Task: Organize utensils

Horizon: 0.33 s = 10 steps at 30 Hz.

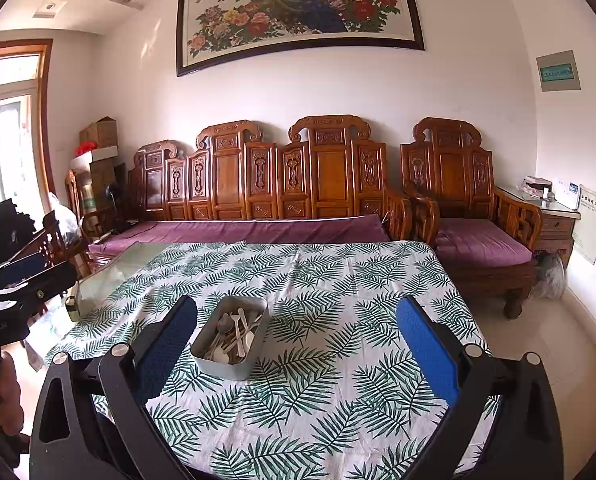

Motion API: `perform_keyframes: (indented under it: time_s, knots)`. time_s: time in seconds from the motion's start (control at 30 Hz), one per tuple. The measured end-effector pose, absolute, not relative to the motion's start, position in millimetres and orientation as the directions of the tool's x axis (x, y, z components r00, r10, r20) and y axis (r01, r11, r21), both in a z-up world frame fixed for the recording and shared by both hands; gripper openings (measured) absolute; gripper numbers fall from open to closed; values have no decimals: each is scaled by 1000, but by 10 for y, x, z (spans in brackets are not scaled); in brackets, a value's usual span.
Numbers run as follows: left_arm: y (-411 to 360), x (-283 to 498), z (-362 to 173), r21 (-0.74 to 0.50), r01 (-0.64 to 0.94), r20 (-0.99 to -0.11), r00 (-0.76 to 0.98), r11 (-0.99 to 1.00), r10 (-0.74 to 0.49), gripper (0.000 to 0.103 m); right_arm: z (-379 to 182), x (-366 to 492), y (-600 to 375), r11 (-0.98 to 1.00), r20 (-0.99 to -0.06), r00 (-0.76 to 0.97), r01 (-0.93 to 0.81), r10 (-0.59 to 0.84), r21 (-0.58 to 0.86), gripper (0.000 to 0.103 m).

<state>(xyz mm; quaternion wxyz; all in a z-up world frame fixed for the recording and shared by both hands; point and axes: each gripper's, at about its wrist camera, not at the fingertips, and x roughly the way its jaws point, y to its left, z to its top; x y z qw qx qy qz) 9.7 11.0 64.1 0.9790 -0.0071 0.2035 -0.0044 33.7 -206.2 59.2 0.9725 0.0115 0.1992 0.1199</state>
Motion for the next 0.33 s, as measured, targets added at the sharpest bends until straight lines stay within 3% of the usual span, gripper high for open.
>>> perform_keyframes:
  time_s: [0.33]
  knots:
    - [93, 103, 624, -19, 7, -402, 916, 1000, -14, 95, 583, 327, -2059, 971, -385, 892, -229, 238, 70, 100]
